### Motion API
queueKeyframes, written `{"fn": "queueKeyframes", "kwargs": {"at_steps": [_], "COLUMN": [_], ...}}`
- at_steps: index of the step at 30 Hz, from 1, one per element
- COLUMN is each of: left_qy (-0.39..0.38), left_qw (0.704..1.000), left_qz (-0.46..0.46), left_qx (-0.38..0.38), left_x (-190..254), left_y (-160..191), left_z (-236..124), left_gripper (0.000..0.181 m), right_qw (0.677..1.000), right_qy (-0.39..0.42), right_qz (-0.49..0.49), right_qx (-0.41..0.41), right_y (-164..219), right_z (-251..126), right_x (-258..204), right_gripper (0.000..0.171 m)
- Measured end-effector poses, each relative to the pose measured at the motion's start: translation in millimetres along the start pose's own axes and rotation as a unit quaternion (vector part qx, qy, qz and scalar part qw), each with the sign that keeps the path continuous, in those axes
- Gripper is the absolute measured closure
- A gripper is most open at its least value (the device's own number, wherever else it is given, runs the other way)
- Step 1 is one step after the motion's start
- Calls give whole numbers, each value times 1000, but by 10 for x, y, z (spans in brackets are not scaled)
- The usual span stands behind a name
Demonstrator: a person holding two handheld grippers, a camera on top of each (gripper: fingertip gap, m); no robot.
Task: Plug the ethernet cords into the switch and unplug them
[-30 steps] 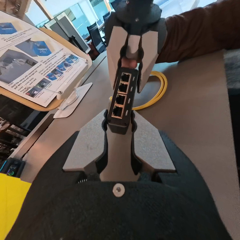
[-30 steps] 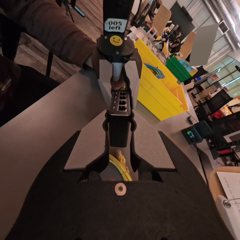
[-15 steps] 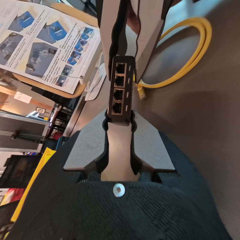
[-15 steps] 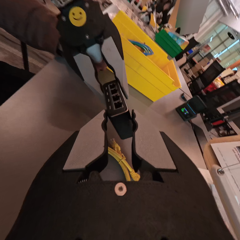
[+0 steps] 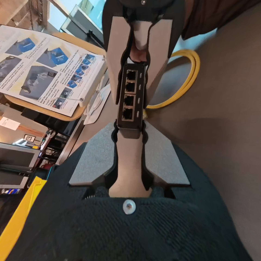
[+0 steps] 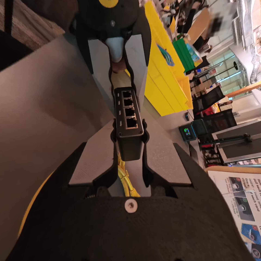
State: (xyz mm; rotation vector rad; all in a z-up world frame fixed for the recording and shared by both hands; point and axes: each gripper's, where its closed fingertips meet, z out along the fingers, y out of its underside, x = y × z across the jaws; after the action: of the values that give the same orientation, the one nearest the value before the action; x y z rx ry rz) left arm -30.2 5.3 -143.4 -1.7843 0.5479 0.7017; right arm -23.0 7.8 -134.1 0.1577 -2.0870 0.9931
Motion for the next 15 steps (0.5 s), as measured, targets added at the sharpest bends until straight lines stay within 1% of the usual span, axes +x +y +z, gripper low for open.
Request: {"fn": "queueKeyframes", "kwargs": {"at_steps": [4, 8, 10, 11, 12, 15], "left_qy": [13, 28, 41, 44, 47, 33], "left_qw": [999, 995, 993, 994, 995, 998], "left_qz": [-47, -71, -76, -72, -60, -33], "left_qx": [24, 66, 75, 73, 65, 39], "left_x": [-58, -40, 8, 33, 64, 55], "left_y": [-26, -170, -217, -224, -211, -147], "left_z": [-52, -95, -92, -84, -74, -52], "left_gripper": [150, 145, 144, 147, 151, 151], "right_qw": [998, 991, 991, 993, 994, 995], "right_qy": [5, -12, -22, -27, -31, -33], "right_qz": [19, 48, 49, 45, 43, 55], "right_qx": [65, 125, 121, 109, 98, 78], "right_y": [-214, -402, -387, -349, -312, -211], "right_z": [-133, -231, -184, -142, -101, -47], "right_x": [75, 74, 32, -1, -33, -45], "right_gripper": [140, 140, 140, 140, 140, 140]}}
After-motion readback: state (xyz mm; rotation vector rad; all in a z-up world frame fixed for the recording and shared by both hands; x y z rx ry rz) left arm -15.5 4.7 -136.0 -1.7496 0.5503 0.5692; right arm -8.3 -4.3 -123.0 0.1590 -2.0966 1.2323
